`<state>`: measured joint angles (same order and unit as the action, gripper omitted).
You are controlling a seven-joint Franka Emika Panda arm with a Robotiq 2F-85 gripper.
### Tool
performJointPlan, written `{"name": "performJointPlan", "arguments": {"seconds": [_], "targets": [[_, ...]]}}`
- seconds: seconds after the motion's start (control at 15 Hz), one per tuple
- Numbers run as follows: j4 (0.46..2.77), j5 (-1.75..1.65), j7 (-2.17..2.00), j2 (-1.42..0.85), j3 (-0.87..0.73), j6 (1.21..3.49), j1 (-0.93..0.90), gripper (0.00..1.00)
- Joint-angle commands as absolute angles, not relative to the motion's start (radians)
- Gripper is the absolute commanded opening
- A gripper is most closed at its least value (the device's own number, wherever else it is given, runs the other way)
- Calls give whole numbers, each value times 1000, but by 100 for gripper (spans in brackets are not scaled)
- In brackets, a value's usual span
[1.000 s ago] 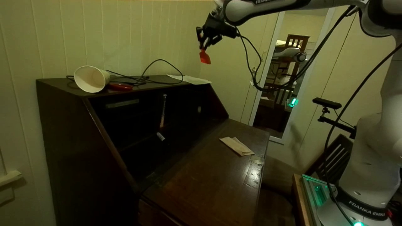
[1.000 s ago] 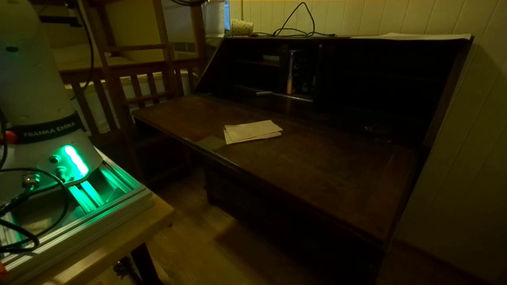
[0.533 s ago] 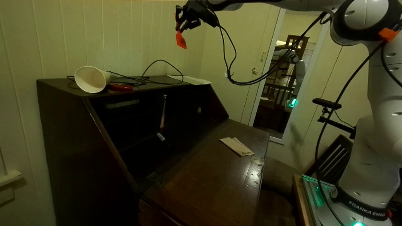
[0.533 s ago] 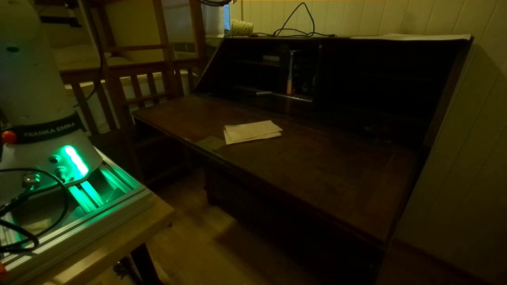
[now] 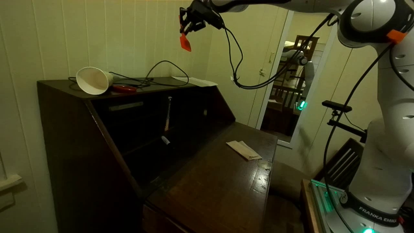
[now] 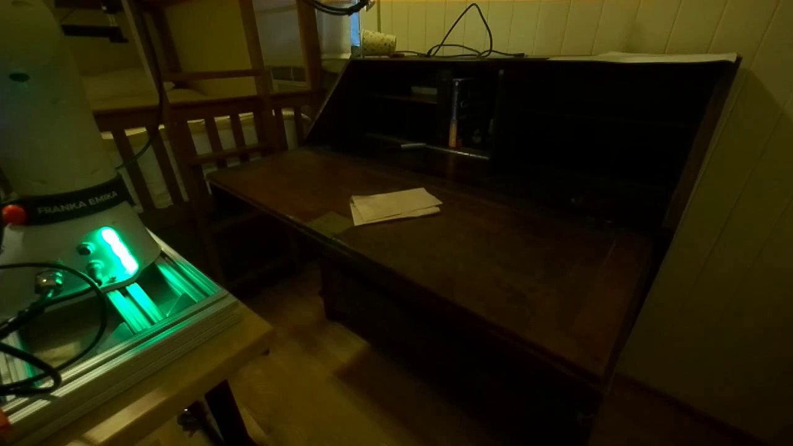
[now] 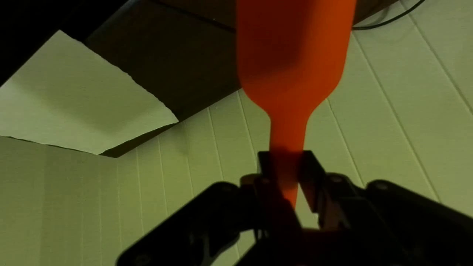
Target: Put the pink spatula on the top of the shelf
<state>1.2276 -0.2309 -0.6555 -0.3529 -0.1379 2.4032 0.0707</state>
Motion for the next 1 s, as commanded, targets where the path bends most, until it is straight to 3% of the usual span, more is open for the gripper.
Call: {"name": "performJointPlan", "arguments": {"seconds": [0.0, 0.73, 0.8, 0.93], "targets": [[996, -156, -640, -540, -147, 2388, 72, 6], [564, 64, -426, -906, 9, 2196, 123, 9], [533, 50, -434, -923, 5, 2155, 120, 47], [510, 44, -452, -931, -41, 2119, 104, 55]]}}
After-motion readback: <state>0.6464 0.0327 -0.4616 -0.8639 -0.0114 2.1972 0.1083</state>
